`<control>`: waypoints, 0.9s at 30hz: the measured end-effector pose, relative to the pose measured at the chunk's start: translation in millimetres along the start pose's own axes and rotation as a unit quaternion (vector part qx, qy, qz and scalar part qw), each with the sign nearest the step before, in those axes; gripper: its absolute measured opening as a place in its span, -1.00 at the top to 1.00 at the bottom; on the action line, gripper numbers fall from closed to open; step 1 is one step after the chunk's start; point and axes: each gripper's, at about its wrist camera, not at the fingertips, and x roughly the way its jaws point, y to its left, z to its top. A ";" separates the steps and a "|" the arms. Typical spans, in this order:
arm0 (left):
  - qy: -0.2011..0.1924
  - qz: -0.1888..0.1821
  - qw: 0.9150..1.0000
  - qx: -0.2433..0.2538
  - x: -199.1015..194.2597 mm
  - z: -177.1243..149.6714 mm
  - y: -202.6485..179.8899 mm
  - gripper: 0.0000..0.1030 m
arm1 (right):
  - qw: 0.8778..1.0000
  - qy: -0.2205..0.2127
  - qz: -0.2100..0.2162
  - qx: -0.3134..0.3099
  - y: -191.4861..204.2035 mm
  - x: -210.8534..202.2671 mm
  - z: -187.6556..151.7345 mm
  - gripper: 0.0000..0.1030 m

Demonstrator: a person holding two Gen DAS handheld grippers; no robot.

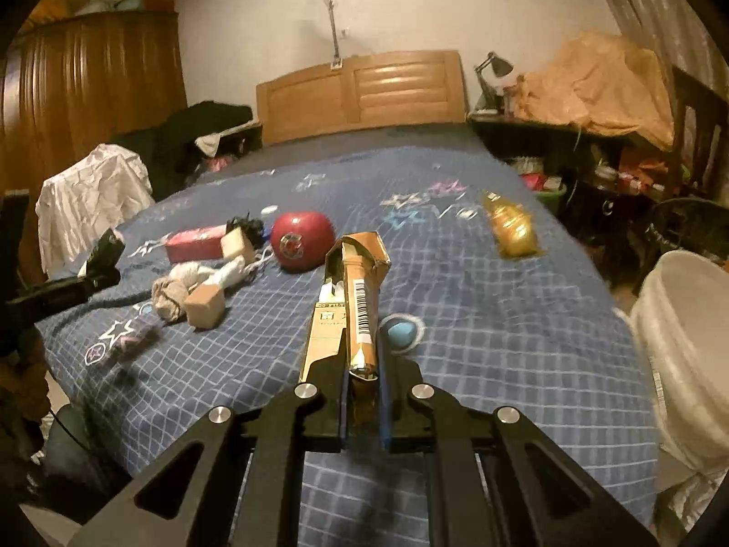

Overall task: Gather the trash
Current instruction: 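Carry the tube and gold box to the white bucket and open both tools to drop them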

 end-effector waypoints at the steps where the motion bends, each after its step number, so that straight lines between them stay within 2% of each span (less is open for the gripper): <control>1: -0.006 -0.006 1.000 0.007 -3.4 3.4 -9.8 0.34 | 1.000 -0.008 -0.006 0.000 -4.1 -5.7 0.4 0.79; 11: -0.014 -0.098 0.992 0.072 -10.7 15.2 -119.7 0.34 | 0.997 -0.049 -0.045 0.025 -54.3 -54.0 1.9 0.79; 16: -0.007 -0.136 0.983 0.121 -5.9 14.0 -178.4 0.34 | 0.992 -0.089 -0.079 0.032 -82.4 -85.8 5.7 0.80; 21: -0.013 -0.170 0.974 0.151 -3.7 19.5 -226.8 0.34 | 0.987 -0.102 -0.112 0.055 -118.8 -112.3 5.5 0.79; 27: -0.028 -0.200 0.964 0.172 -6.2 32.3 -284.4 0.34 | 0.975 -0.107 -0.179 0.078 -167.8 -155.1 0.8 0.79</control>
